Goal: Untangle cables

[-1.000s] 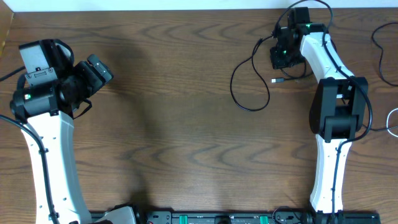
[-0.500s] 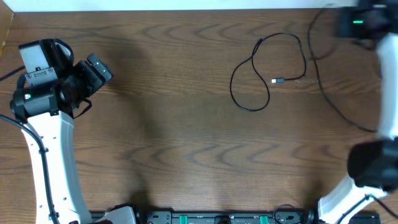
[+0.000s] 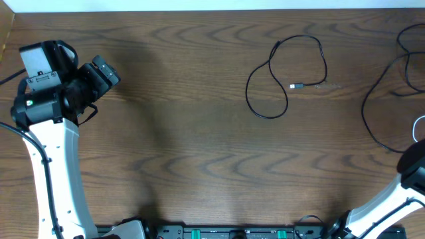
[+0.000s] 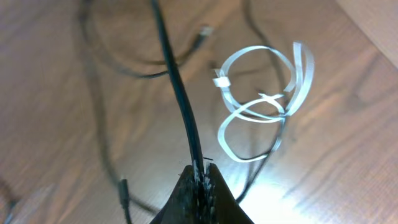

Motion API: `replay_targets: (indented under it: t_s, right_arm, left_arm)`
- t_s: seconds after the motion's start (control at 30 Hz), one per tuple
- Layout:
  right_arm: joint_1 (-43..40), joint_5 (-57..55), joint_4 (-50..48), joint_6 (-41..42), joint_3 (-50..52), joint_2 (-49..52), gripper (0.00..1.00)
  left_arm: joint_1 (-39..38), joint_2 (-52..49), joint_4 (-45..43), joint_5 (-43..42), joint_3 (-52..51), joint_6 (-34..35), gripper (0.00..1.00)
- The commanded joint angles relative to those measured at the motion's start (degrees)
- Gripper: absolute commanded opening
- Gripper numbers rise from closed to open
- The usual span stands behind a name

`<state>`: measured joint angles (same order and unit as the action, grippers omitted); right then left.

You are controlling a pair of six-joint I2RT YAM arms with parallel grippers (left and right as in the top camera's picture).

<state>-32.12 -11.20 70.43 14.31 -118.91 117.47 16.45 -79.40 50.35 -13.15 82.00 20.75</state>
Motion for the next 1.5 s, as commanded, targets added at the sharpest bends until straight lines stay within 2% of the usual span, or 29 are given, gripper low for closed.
replay_targets:
  t_s: [0.0,0.03,0.07,0.1,0.13,0.27,0.47,0.73,1.1,1.2,1.47]
  right_arm:
    - [-2.93,-3.67,0.61,3.87,0.26,3.17,0.21]
    - [-3.82,-3.30,1.20,4.02,0.26,3.52,0.70]
    - [-4.17,-2.82,1.55,4.17,0.26,3.52,0.88]
    - [-4.44,-1.88,1.97,4.13,0.09,3.32,0.98]
    - [-4.55,-1.03,2.27,4.11,0.02,3.13,0.99]
    - [-4.00,3.48,2.67,2.14,-0.09,1.73,0.99]
    - [3.48,23.47,-0.09,-11.80,-0.33,0.26,0.98]
    - [19.82,24.22,-7.96,-12.81,-0.31,0.31,0.89]
    - [43.17,15.56,-25.40,-6.51,-0.28,7.28,0.80]
    - [47.17,9.25,-27.15,-3.37,-0.28,10.38,0.77]
    - [53.77,-6.40,-28.63,0.68,-0.28,18.82,0.78]
  left_arm:
    - [0.20,-1.11,-0.09,0.74,-0.57,-0.74,0.96]
    - [0.20,-1.53,-0.09,0.72,-0.57,-0.74,0.96]
    - [0.20,-1.77,-0.07,0.70,-0.57,-0.74,0.96]
    - [0.20,-1.99,-0.07,0.52,-0.57,-0.72,0.96]
    - [0.17,-2.25,-0.09,0.48,-0.57,-0.72,0.96]
    - [0.09,-2.75,-0.09,0.13,-0.57,-0.72,0.96]
    - [0.09,-2.91,-0.09,0.11,-0.57,-0.72,0.96]
    - [0.09,-2.91,-0.04,0.13,-0.57,-0.74,0.96]
    - [0.09,-2.91,0.00,0.13,-0.57,-0.74,0.96]
    - [0.09,-2.91,0.15,0.13,-0.57,-0.74,0.96]
    - [0.09,-2.91,0.39,0.13,-0.57,-0.76,0.96]
